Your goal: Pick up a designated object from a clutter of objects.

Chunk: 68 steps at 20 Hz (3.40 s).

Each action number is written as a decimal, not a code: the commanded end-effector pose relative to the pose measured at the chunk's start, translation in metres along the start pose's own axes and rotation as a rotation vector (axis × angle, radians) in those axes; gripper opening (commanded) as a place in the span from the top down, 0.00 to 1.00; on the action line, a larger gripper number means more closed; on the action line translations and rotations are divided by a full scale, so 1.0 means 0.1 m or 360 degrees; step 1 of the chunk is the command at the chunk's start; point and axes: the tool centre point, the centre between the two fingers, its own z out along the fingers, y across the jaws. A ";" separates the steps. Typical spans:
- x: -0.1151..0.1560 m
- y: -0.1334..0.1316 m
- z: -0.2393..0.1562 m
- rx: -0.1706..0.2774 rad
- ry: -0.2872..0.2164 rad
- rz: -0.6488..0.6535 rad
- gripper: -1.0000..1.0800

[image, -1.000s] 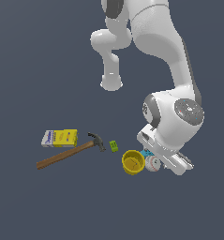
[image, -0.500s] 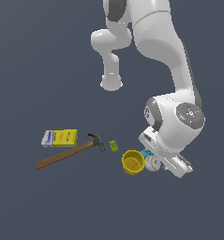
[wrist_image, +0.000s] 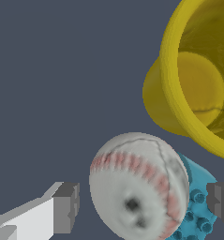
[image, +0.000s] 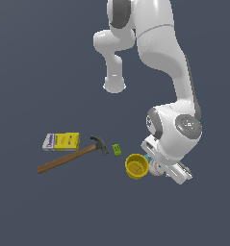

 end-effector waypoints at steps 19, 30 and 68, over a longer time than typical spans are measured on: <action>0.03 -0.04 0.11 0.0016 0.0007 0.0004 1.00; 0.21 0.15 -0.23 0.0015 0.0006 0.0004 1.00; 2.06 1.92 -3.63 0.0002 0.0000 0.0002 1.00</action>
